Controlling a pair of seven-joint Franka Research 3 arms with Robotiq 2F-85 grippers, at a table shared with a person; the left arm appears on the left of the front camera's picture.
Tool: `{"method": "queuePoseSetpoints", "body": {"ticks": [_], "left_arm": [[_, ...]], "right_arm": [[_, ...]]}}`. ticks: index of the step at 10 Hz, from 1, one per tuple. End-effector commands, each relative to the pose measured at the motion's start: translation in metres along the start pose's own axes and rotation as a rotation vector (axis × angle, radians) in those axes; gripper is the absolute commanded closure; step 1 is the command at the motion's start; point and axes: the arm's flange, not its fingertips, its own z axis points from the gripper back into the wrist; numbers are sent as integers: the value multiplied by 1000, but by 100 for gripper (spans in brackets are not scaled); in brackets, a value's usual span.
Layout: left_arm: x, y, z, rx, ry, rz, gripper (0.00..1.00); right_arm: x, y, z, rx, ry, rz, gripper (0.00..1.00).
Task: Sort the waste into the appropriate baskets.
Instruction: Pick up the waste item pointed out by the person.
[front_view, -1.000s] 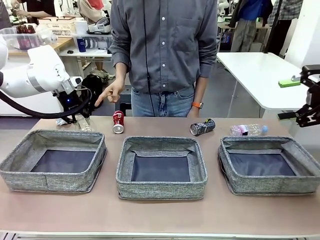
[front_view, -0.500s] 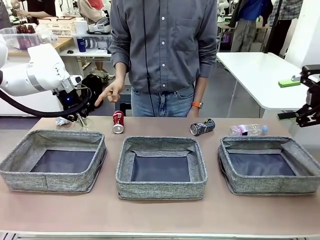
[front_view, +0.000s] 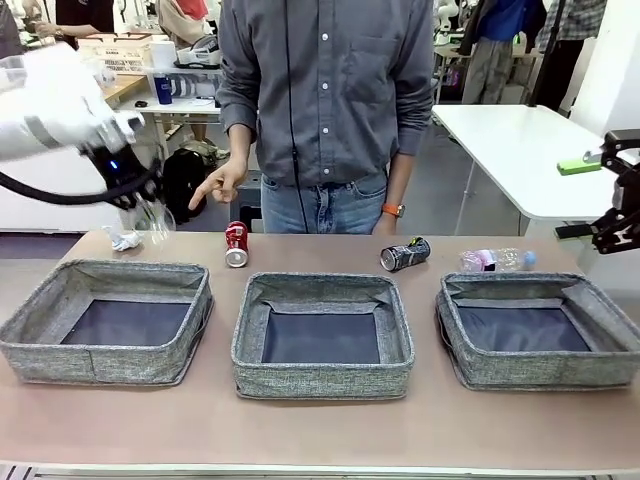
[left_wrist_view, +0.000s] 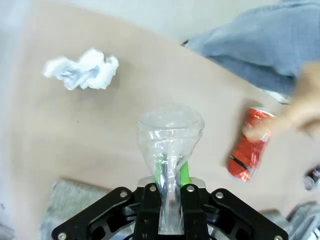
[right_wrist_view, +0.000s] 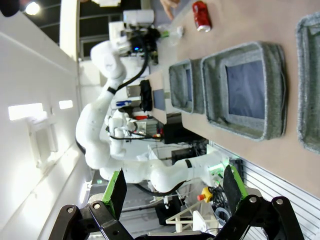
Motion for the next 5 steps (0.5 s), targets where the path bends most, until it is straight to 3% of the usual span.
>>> {"method": "queuePoseSetpoints", "body": {"ticks": [1, 3, 4, 5], "left_arm": [[-20, -15, 83, -58, 45, -94, 91], [-80, -37, 140, -19, 230, -223, 91], [-132, -46, 157, -34, 291, -273, 91], [-181, -50, 159, 52, 210, -281, 91]], "right_arm": [[1, 3, 0, 1, 2, -4, 0], [1, 3, 0, 1, 2, -4, 0], [1, 3, 0, 1, 2, -4, 0], [1, 3, 0, 1, 2, -4, 0]]}}
